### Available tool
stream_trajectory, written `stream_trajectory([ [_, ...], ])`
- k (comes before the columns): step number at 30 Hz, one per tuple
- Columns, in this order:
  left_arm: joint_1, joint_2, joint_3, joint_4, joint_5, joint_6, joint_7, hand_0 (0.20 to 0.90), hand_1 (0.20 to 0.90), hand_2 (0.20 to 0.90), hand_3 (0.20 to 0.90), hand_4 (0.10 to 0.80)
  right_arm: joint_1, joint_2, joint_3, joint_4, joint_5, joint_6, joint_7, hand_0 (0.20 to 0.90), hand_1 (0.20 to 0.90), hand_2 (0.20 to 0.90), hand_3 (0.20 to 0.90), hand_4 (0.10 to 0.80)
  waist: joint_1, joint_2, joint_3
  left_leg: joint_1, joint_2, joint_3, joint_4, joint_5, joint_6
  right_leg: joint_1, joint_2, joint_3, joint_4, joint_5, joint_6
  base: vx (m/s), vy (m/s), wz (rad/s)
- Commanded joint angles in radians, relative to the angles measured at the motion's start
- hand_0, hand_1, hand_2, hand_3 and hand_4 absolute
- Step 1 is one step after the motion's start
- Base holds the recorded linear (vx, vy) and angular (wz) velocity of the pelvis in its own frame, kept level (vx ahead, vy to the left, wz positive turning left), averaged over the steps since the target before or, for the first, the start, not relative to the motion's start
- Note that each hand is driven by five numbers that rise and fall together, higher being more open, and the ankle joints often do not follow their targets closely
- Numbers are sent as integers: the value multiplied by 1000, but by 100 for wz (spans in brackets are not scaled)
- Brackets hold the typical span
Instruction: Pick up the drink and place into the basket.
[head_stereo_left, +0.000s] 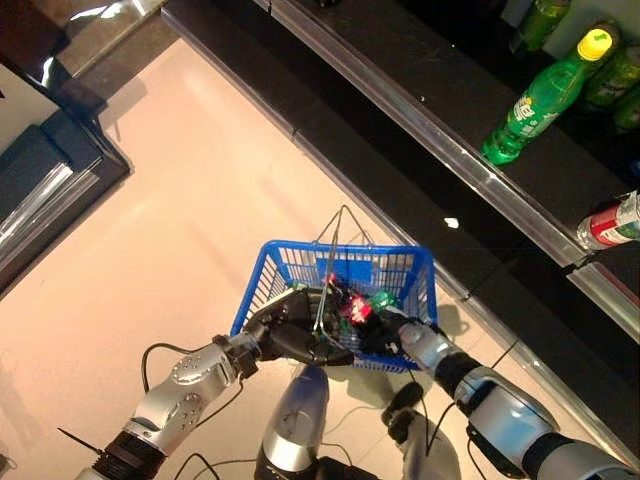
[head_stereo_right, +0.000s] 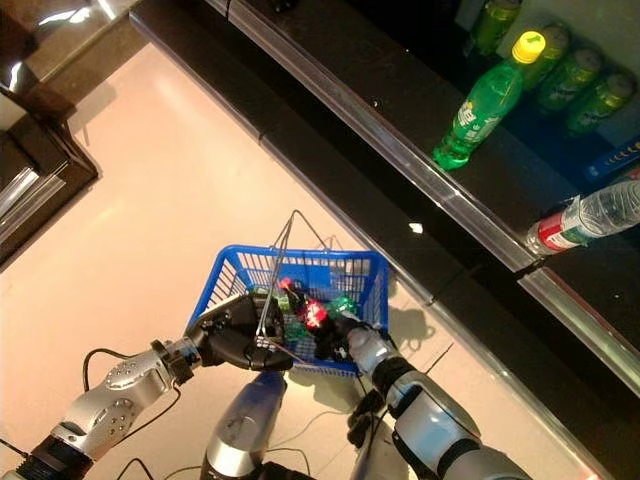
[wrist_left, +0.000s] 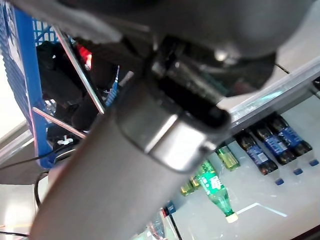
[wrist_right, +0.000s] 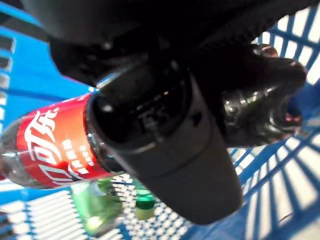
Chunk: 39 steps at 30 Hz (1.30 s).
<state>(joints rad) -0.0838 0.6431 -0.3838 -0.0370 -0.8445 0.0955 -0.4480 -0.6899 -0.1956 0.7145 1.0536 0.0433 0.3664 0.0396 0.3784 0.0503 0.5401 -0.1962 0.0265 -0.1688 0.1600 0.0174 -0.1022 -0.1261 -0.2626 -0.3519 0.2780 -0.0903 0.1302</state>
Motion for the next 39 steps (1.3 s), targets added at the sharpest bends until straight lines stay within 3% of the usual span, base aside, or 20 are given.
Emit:
stream_trajectory([
  [1, -125, -137, 100, -485, -205, -193, -152, 300, 300, 300, 200, 100, 13, 42, 86, 49, -143, 18, 41, 300, 300, 300, 200, 100, -7, -9, -47, -76, -1, 47, 74, 5, 34, 8, -7, 7, -36, 78, -35, -13, -4, 4],
  [2, -125, -141, 100, -487, -203, -190, -152, 300, 300, 300, 200, 100, 11, 40, 88, 55, -163, 24, 44, 300, 300, 300, 200, 100, -7, -9, -47, -75, -1, 47, 72, 6, 34, 9, -7, 6, -38, 79, -34, -12, -6, 4],
  [3, -124, -143, 100, -491, -200, -187, -149, 300, 300, 300, 200, 100, 9, 38, 89, 59, -182, 33, 52, 474, 474, 474, 403, 303, -6, -9, -47, -75, 0, 47, 70, 7, 34, 9, -7, 6, -39, 80, -34, 0, 0, 0],
  [4, -122, -144, 97, -497, -198, -185, -145, 300, 300, 300, 200, 100, 8, 35, 94, 62, -206, 36, 52, 540, 540, 540, 480, 380, -5, -9, -46, -73, 1, 47, 67, 8, 35, 9, -7, 4, -40, 81, -34, 0, 0, 0],
  [6, -116, -145, 95, -505, -197, -180, -141, 300, 300, 300, 200, 100, 9, 34, 95, 67, -187, 43, 25, 900, 900, 900, 900, 800, -4, -9, -48, -69, 2, 46, 60, 11, 35, 11, -5, 3, -44, 83, -33, 0, 0, 0],
  [12, -118, -151, 90, -502, -189, -170, -126, 300, 300, 300, 200, 100, 11, 39, 56, 85, -102, 16, -22, 900, 900, 900, 900, 800, -6, -7, -50, -61, 3, 47, 52, 14, 36, 15, -4, 3, -47, 86, -31, 0, 0, 0],
  [20, -104, -134, 109, -466, -187, -162, -91, 300, 300, 300, 200, 100, 29, -21, 19, -25, 21, -82, -97, 900, 900, 900, 900, 800, -22, -25, -57, -38, 14, 57, 37, 14, 32, 34, 2, 6, -61, 91, -26, 0, 0, 0],
  [28, -17, -112, 166, -355, -133, -227, -110, 300, 300, 300, 200, 100, 178, -220, -50, -621, 70, -63, -206, 900, 900, 900, 900, 800, -86, -75, -68, -9, 44, 81, 17, 17, 28, 50, 23, 25, -84, 94, -24, 6, -19, -4],
  [33, 34, -119, 197, -289, -93, -255, -73, 300, 300, 300, 200, 100, 292, -335, -167, -911, 115, -160, -196, 900, 900, 900, 900, 800, -132, -97, -87, 16, 62, 99, 5, 14, 30, 63, 38, 44, -96, 91, -21, 28, -15, -9],
  [39, 104, -128, 231, -211, -71, -281, -22, 300, 300, 300, 200, 100, 423, -403, -297, -1153, 166, -248, -133, 900, 900, 900, 900, 800, -172, -109, -118, 44, 76, 122, 0, 8, 32, 76, 45, 68, -103, 90, -14, 42, -3, -12],
])
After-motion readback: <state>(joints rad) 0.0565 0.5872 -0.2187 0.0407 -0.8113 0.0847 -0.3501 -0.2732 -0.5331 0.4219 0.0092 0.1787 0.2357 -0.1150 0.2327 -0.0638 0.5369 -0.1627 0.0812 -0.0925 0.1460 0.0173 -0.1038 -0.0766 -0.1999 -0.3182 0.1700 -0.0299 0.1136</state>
